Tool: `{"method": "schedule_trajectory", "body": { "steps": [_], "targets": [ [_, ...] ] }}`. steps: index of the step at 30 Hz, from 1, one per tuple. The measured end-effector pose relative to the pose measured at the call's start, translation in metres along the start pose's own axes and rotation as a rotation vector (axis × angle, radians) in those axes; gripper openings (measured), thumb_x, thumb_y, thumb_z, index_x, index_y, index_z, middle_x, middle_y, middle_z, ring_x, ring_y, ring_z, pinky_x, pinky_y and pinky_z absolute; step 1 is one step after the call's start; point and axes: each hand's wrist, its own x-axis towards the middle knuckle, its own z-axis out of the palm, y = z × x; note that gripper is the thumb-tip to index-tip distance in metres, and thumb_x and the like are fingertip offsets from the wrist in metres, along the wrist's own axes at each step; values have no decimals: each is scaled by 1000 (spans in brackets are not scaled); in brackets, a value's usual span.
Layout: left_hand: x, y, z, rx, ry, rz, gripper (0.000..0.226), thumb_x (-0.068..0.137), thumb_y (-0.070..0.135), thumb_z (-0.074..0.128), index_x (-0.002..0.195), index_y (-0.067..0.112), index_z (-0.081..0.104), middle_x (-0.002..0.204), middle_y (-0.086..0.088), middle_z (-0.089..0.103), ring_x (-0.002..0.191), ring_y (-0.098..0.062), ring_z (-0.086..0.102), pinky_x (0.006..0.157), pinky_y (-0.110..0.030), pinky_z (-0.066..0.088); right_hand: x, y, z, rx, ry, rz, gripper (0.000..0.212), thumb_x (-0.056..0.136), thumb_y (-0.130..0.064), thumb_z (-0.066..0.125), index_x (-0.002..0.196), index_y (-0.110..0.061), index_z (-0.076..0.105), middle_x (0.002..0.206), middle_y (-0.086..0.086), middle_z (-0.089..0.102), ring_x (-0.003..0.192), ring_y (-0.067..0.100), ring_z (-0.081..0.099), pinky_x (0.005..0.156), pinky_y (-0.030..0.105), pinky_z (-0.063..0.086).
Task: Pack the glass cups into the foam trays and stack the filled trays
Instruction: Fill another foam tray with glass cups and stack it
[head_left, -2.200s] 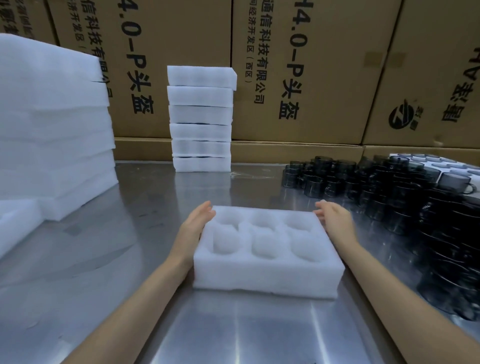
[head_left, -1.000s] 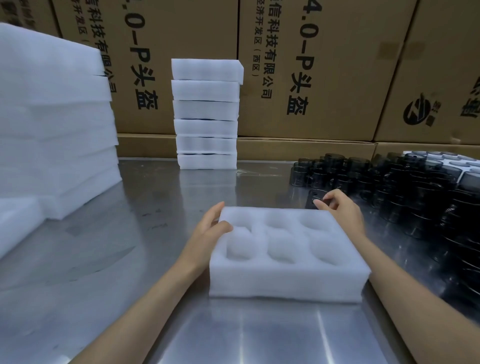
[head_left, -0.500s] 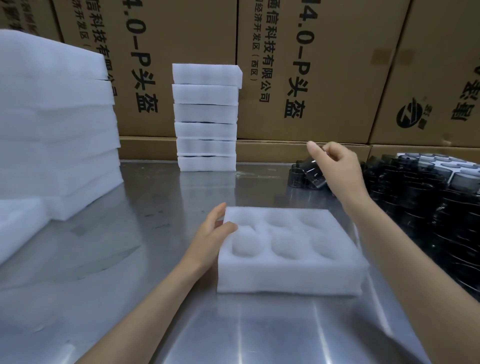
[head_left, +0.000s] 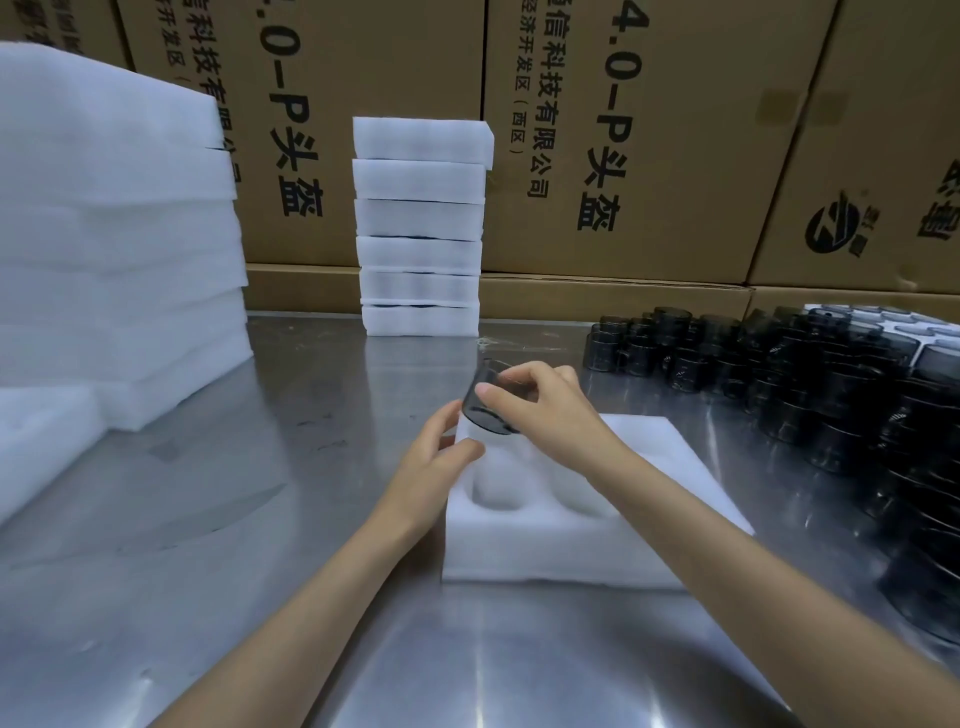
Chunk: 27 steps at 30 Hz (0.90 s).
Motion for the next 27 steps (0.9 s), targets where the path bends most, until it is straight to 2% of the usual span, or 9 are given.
{"method": "schedule_trajectory", "body": {
  "steps": [4,7,9,11,13,16,21,27],
  "targets": [
    [-1,1,0,1,0,10,36,71,26,52,105,36,56,100,22,63,86,12,56,75,-4,42,-5,-2,4,-216,38,-108,28,81,-51,60,97,-29,54,104,-14,35,81,1,49,66,20,38],
    [-4,4,0,17,-12,20,34,71,28,51,103,40,55,93,32,64,83,19,53,73,0,40,-6,-3,3,-212,-4,-149,21,87,-43,58,96,-25,56,115,-18,38,94,4,49,78,24,38],
    [-5,7,0,23,-17,29,34,71,26,51,101,42,56,89,39,62,83,22,52,71,2,38,-6,-3,0,-155,-33,-167,16,88,-36,60,98,-25,55,116,-14,48,104,7,49,83,27,39],
    [-6,8,0,19,-24,34,36,71,24,51,103,41,57,94,35,63,86,19,53,74,0,39,-6,-3,-4,-90,-58,-165,28,88,-32,62,114,-26,51,118,-12,53,108,5,48,85,24,37],
    [-6,9,0,13,-40,35,42,71,25,50,111,37,58,106,27,63,97,11,54,84,-6,41,-5,-1,-9,-81,-97,-157,47,89,-30,62,133,-25,45,128,-11,51,113,0,43,88,19,32],
    [-6,8,-1,22,-43,21,61,69,29,51,131,23,51,127,10,56,117,-8,51,101,-24,38,-3,0,-18,-197,-146,-180,53,91,-32,60,140,-24,42,134,-8,49,112,-1,42,89,17,31],
    [-6,8,-2,34,-45,-7,72,67,32,52,138,20,45,130,11,50,109,1,49,87,-14,38,-1,-1,-32,-300,-259,-145,55,92,-36,58,143,-26,40,135,-8,50,115,8,48,91,20,34],
    [-5,7,-2,32,-35,-16,68,72,31,55,139,20,44,133,9,49,118,-7,47,91,-20,35,-1,-7,-35,-360,-308,-155,56,93,-34,56,145,-27,37,133,-7,49,115,13,50,93,23,37]
  ]
}}
